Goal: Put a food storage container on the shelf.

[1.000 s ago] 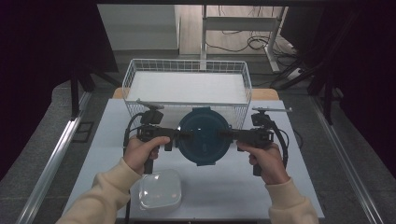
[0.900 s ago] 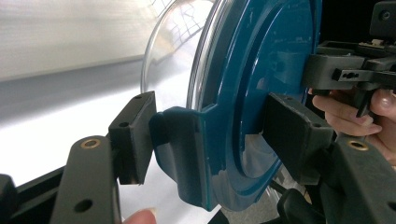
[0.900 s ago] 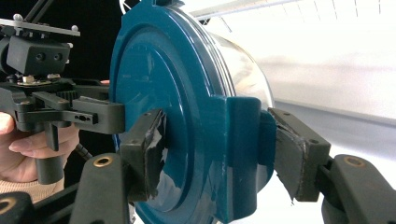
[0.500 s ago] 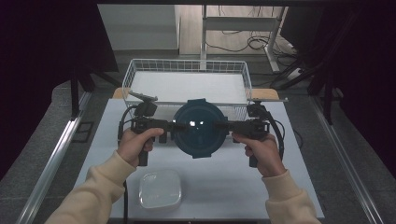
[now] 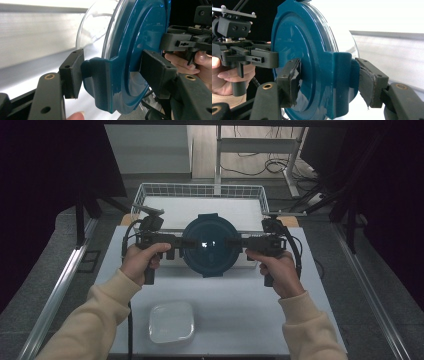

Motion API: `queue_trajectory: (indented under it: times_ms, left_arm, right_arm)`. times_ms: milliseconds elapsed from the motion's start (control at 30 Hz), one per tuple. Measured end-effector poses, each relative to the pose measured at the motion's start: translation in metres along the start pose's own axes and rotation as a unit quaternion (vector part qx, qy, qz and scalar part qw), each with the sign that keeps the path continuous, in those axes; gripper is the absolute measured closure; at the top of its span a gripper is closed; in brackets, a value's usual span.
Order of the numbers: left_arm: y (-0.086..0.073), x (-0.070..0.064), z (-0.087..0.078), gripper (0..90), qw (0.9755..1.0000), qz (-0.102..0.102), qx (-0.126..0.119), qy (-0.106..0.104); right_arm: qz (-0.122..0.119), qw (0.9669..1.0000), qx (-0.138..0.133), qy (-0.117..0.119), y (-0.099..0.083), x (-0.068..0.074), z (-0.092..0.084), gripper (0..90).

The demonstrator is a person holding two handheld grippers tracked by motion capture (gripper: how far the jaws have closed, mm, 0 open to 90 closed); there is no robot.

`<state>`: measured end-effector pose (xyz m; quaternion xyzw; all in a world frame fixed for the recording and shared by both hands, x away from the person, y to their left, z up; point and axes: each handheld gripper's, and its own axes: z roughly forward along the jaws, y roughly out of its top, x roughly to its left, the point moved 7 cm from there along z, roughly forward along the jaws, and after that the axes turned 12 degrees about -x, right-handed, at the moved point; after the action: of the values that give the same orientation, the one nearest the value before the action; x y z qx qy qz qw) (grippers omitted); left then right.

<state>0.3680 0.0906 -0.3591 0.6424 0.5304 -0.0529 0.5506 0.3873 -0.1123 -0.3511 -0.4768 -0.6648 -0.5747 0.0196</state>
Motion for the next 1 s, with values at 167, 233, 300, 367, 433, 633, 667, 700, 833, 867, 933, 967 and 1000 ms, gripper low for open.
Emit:
queue_trajectory:
  times_ms: [167,233,300,367,433,633,667,700,833,867,933,967,1000]
  left_arm:
    - [0.009,0.0,0.0,36.9,1.0,0.003,-0.003,-0.003]
    - [0.015,0.002,0.0,36.9,1.0,0.003,-0.003,-0.002]
    - [0.019,0.004,0.0,36.9,1.0,0.002,-0.001,-0.002]
    - [0.022,0.004,0.001,36.9,1.0,0.001,-0.004,-0.002]
    - [0.029,0.007,0.0,36.8,1.0,0.004,-0.001,-0.001]
    - [0.042,0.01,-0.001,36.8,0.9999,0.01,-0.004,0.006]
    - [0.042,0.01,-0.001,36.8,0.9999,0.01,-0.004,0.006]
    - [0.045,0.012,0.0,36.8,1.0,0.006,-0.005,0.003]
    - [0.05,0.015,0.001,36.8,1.0,0.004,-0.006,-0.001]
    - [0.051,0.016,0.002,36.7,1.0,0.004,-0.005,-0.001]
    - [0.053,0.016,0.002,36.8,1.0,0.005,-0.006,-0.001]
    - [0.055,0.016,0.002,36.7,1.0,0.007,-0.006,-0.002]
    - [0.058,0.016,0.002,36.8,0.9999,0.008,-0.006,-0.001]
  right_arm:
    - [-0.006,1.0,-0.003,0.0,0.009,0.002,0.002,39.3]
    - [-0.007,1.0,-0.003,0.0,0.014,0.002,0.005,39.3]
    - [-0.007,1.0,-0.002,-0.001,0.017,0.001,0.007,39.3]
    - [-0.006,1.0,-0.002,0.001,0.02,0.001,0.01,39.4]
    - [-0.006,1.0,-0.001,0.001,0.023,0.001,0.013,39.4]
    - [-0.002,1.0,-0.002,0.007,0.033,0.0,0.021,39.5]
    - [-0.001,1.0,-0.001,0.006,0.035,0.0,0.022,39.5]
    - [-0.002,1.0,-0.001,0.005,0.037,0.001,0.023,39.5]
    - [-0.007,1.0,0.002,0.002,0.043,0.0,0.027,39.5]
    - [-0.009,1.0,0.004,0.001,0.044,0.0,0.028,39.5]
    - [-0.009,0.9999,0.004,0.001,0.045,0.0,0.029,39.5]
    - [-0.008,1.0,0.003,0.001,0.047,0.0,0.029,39.5]
    - [-0.009,1.0,0.002,0.002,0.05,0.0,0.03,39.5]
